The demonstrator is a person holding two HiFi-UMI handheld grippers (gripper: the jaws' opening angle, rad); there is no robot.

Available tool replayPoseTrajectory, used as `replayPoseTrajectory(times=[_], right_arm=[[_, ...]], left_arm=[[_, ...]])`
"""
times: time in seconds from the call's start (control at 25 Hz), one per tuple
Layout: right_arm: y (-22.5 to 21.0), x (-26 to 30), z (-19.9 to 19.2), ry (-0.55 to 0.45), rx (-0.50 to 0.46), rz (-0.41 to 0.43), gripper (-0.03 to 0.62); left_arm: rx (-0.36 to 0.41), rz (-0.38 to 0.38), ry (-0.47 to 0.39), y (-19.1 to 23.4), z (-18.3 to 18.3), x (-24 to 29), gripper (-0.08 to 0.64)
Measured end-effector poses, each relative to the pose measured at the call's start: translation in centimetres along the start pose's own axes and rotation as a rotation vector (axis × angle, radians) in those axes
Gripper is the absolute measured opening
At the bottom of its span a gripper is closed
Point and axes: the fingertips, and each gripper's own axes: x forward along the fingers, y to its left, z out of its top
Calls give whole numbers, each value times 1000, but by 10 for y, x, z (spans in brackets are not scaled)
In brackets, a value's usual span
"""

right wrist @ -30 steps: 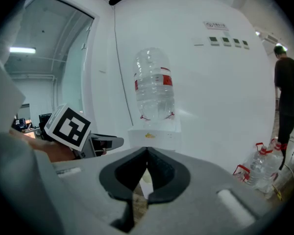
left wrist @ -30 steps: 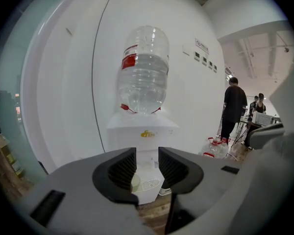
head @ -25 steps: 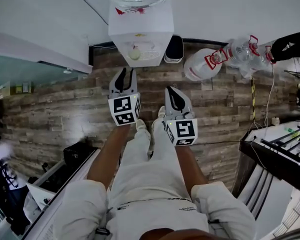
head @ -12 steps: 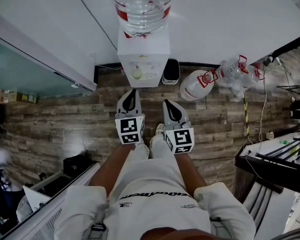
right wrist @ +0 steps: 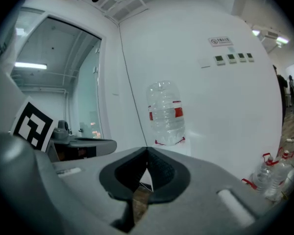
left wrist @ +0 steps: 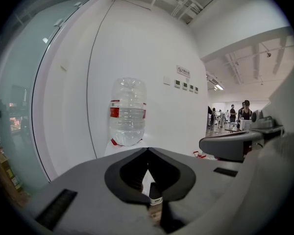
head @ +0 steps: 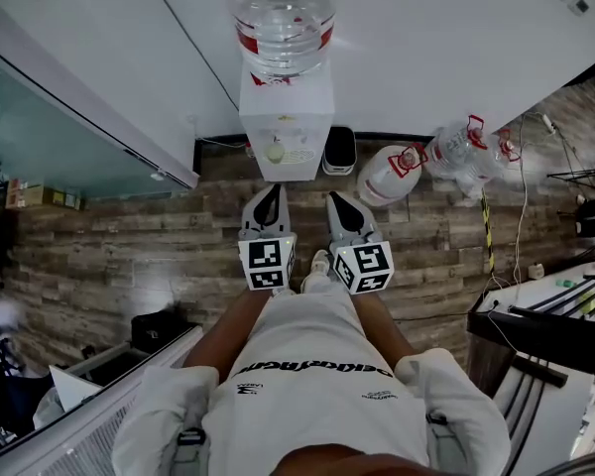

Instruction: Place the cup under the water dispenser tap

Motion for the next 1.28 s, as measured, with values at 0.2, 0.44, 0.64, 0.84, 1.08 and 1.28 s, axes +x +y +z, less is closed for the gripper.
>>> replayPoseTrajectory(times=[0.2,0.44,0.64,0.84,1.08,1.28], right_arm=[[-2,-2,14,-23,-23,9,-2],[3,1,30,-62,-41,15,-3],[2,10,38,-74,-52,24,-3],[2,14,40,-82,-51,36,-3],[-2,15,41,-85,-58,32,-3],[-8,18,41,-88,-62,31,-3]], left_arm=[[31,-21,-20,-10,10,-7,-2],[65,-14,-35,-5,17,-15,-2],[65,3,-42,0,18,-8,-3],[55,1,-54,1,23,-5,-2],[53,-10,-71,-5,25,-1,-2],[57,-8,-85,-6,28,6,-3]])
